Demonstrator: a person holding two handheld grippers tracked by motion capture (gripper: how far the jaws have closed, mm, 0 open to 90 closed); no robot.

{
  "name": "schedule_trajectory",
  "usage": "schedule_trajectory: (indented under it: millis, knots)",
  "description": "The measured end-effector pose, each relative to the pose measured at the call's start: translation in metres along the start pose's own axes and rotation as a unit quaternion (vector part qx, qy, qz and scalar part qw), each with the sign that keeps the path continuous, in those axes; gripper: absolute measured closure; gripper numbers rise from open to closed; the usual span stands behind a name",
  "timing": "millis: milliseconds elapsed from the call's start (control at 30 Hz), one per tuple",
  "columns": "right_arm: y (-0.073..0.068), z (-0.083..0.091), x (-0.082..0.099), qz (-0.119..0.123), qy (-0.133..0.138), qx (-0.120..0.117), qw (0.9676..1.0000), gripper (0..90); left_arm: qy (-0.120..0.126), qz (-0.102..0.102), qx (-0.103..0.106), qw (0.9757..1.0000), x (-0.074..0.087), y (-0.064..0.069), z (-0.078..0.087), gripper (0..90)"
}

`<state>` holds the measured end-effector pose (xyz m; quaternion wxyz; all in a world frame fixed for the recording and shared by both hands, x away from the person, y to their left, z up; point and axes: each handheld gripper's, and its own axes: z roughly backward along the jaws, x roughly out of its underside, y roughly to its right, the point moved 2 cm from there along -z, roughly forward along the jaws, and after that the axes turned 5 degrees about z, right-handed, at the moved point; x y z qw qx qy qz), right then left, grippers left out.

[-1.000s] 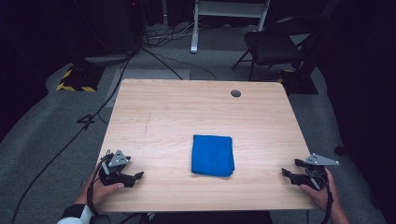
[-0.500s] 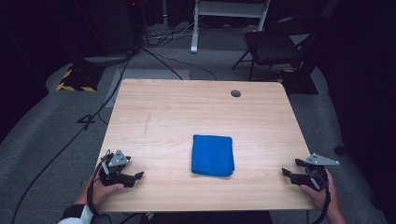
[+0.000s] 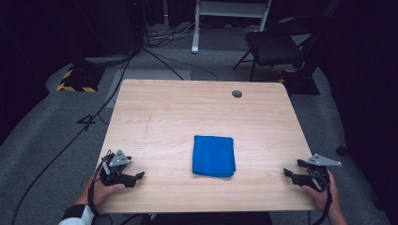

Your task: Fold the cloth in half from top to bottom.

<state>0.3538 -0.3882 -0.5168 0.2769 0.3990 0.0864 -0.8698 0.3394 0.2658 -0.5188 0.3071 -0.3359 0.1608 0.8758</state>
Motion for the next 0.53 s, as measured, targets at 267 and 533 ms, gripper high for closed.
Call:
schedule_trajectory:
  millis: [267, 533]
  knots:
    - [0.0000, 0.0000, 0.0000, 0.000, 0.000, 0.000, 1.0000, 22.5, 0.000, -0.001, -0.001, 1.0000, -0.0001, -0.0004, 0.0000, 16.2]
    - [0.0002, 0.0000, 0.0001, -0.002, -0.001, 0.002, 1.0000, 22.5, -0.001, 0.002, 0.000, 1.0000, -0.0006, -0.0008, -0.0004, 16.2]
